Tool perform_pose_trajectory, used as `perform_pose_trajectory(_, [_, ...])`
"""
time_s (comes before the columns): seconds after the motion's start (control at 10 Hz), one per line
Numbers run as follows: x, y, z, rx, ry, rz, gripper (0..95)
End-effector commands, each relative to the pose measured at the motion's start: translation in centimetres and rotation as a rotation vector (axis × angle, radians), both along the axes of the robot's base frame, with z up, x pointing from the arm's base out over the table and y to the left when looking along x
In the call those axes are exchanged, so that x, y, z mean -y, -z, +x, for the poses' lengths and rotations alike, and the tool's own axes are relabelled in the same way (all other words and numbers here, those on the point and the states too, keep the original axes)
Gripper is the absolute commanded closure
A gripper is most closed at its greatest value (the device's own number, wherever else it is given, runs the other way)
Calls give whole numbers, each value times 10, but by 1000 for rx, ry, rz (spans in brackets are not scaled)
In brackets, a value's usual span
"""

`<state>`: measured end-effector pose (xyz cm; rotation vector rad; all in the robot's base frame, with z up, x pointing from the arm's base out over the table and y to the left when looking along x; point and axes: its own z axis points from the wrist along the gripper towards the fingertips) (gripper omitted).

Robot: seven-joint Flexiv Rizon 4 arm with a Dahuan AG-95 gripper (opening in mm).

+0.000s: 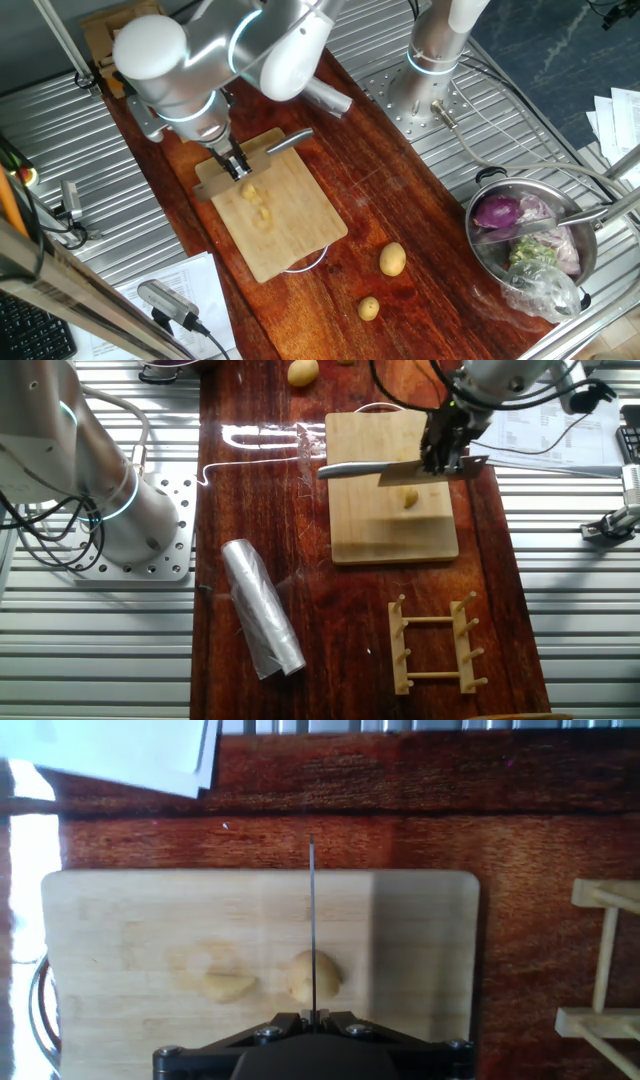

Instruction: Chop the potatoes

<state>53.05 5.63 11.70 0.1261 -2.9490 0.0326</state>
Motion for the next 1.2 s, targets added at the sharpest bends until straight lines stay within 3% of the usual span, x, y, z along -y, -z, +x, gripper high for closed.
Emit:
perform_pose_trajectory(0.1, [1,6,-1,3,-11,2,950])
perform_pose_trajectory(0.3, [2,12,-1,8,-19,7,950])
perform_pose_trajectory(1.2, [-5,14,-2,19,4,5,950])
